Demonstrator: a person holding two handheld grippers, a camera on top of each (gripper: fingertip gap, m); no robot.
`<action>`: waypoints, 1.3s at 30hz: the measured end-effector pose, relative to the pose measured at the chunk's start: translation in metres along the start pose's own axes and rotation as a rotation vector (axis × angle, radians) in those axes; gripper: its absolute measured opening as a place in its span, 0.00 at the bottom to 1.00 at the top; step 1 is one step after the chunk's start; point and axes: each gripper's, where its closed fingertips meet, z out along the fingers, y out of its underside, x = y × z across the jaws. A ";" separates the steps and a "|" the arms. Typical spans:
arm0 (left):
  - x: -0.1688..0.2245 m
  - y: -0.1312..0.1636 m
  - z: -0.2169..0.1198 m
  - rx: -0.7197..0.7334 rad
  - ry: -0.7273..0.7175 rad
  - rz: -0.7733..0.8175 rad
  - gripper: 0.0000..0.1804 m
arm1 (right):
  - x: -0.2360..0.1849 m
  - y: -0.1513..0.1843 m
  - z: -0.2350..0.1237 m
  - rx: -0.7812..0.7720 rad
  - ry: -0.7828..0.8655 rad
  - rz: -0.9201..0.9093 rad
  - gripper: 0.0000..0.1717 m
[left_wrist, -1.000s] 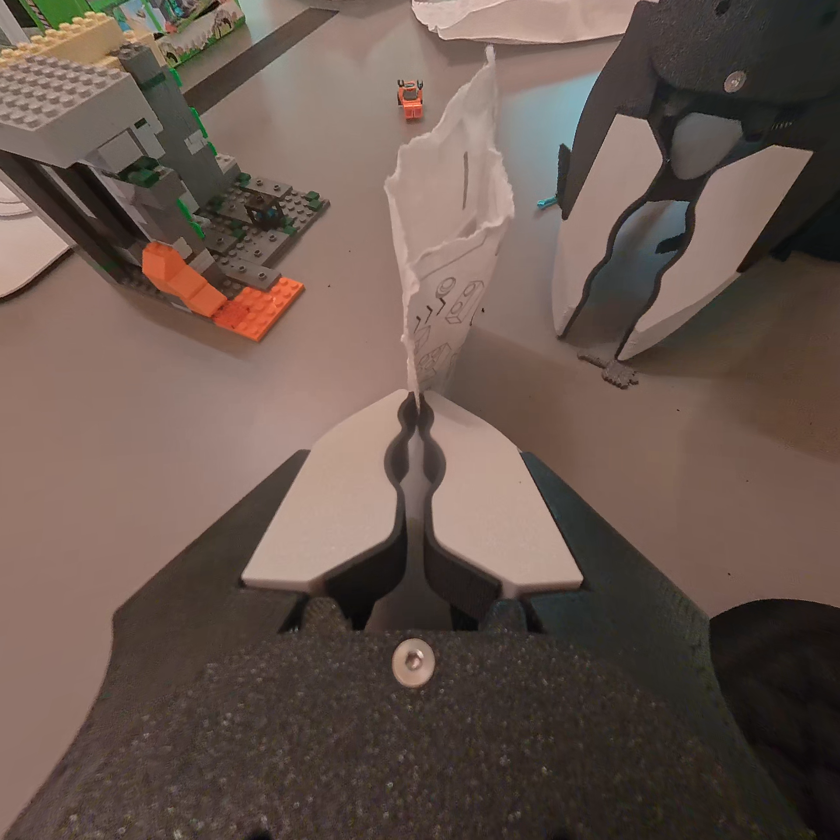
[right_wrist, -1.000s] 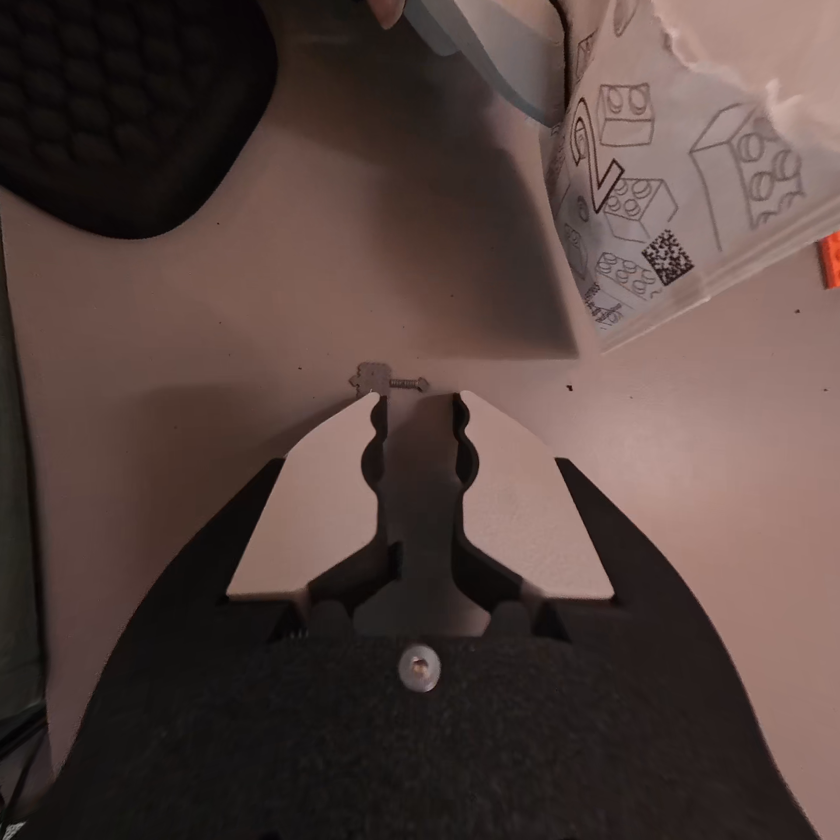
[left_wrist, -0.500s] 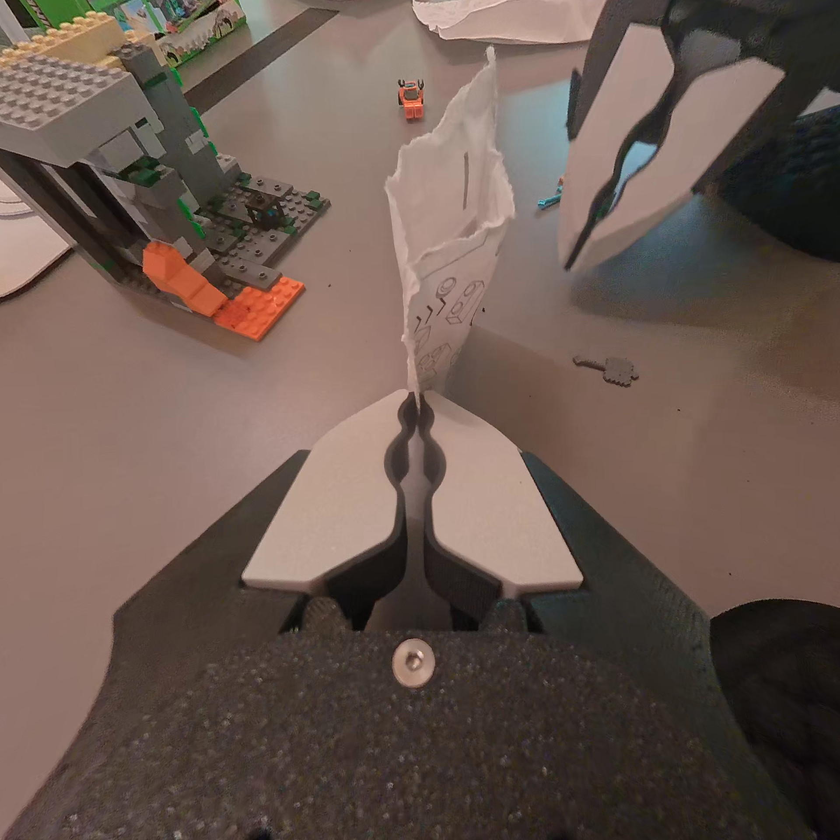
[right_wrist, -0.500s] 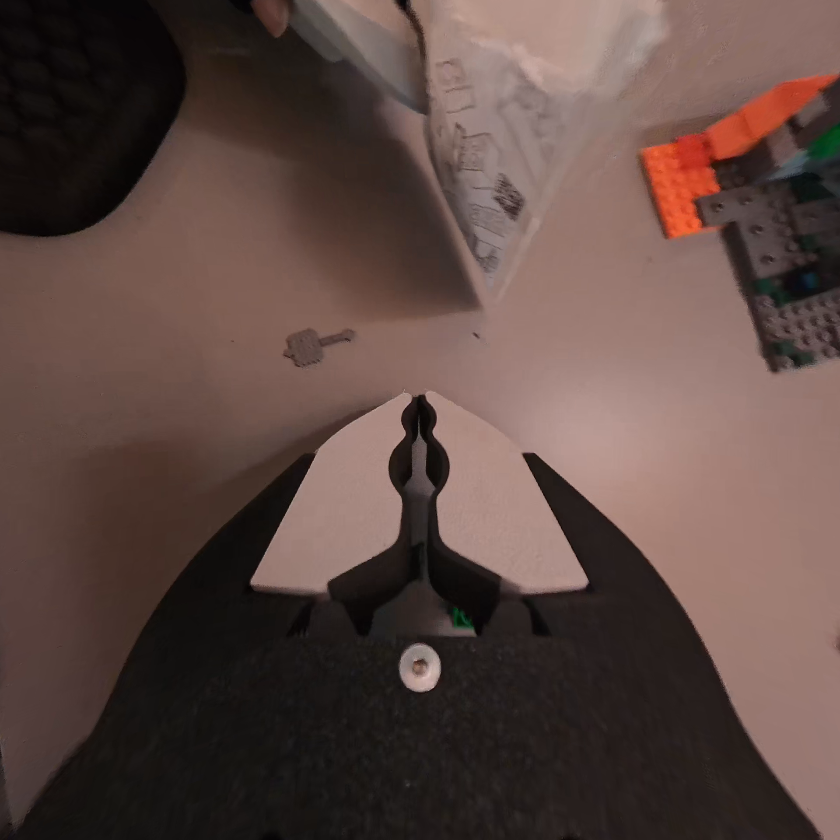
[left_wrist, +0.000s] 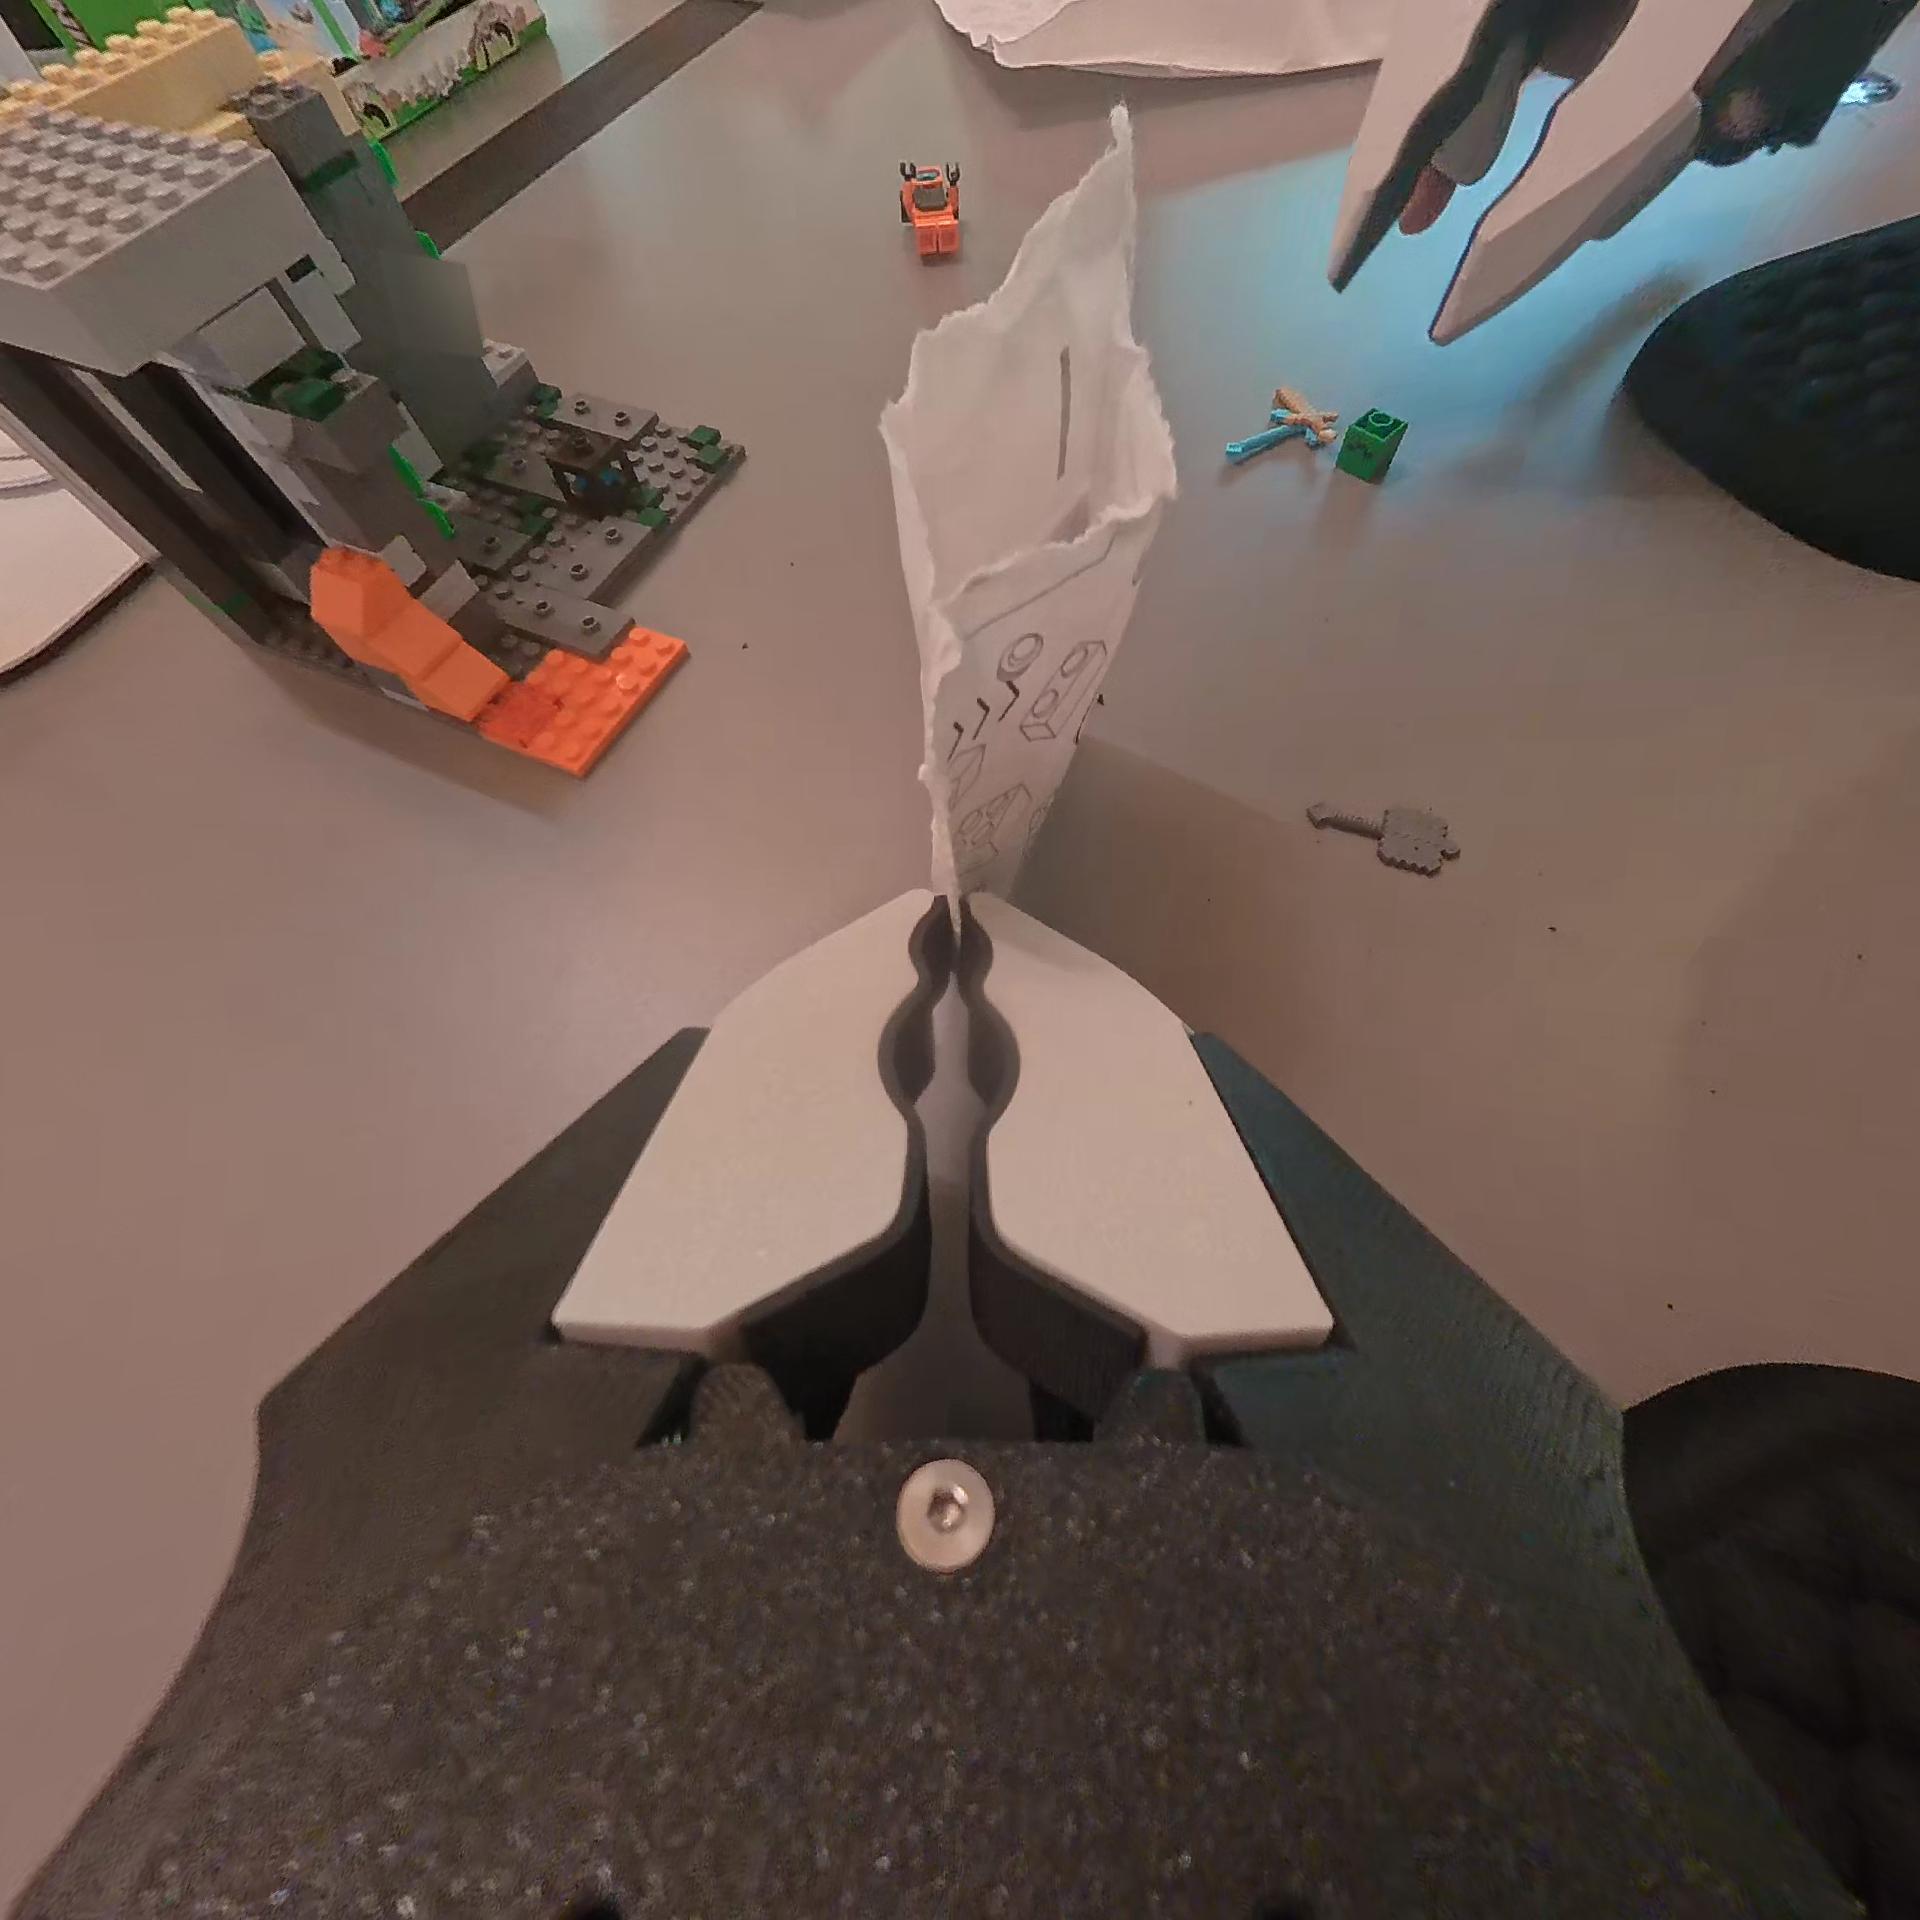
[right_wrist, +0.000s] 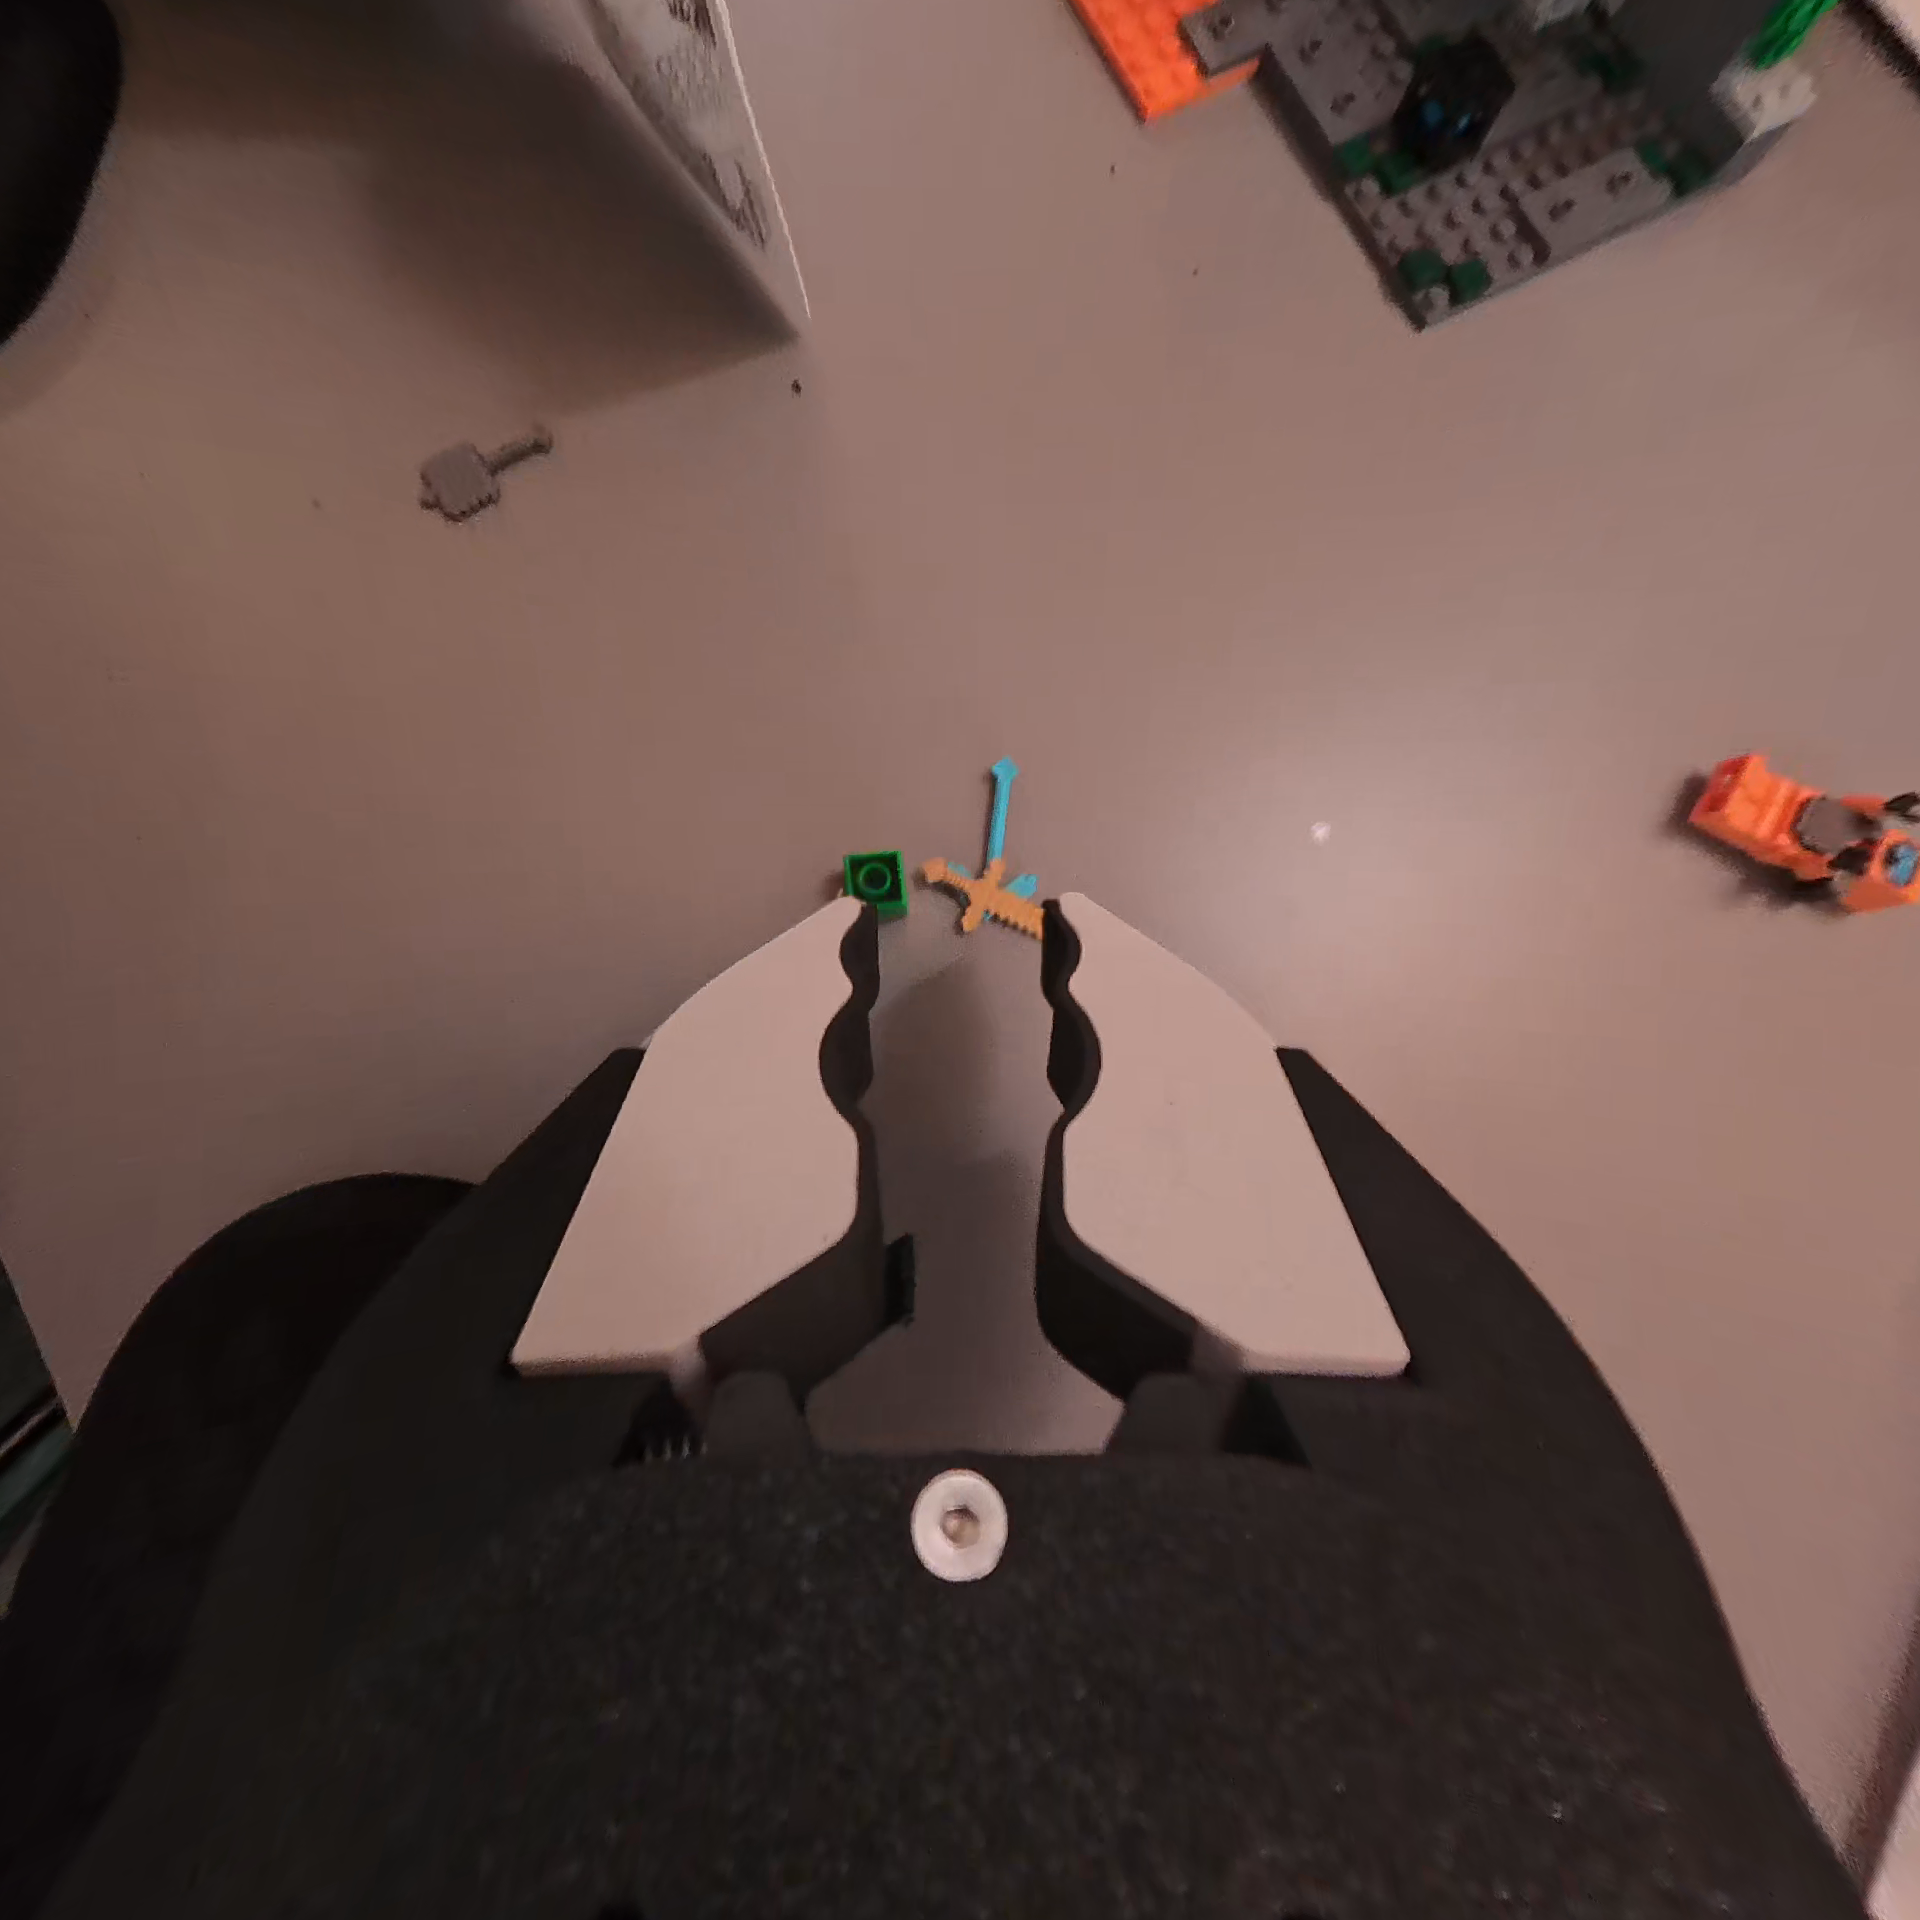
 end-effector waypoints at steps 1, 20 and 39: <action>0.000 0.000 0.000 0.000 0.000 0.000 0.00 | -0.002 0.004 0.001 -0.011 -0.006 0.001 0.17; 0.001 0.000 0.000 -0.002 0.004 0.007 0.00 | -0.053 -0.029 0.002 0.197 -0.197 -0.080 0.07; 0.034 0.000 0.005 -0.018 0.140 0.109 0.00 | -0.075 -0.153 0.028 0.448 -0.051 -0.292 0.10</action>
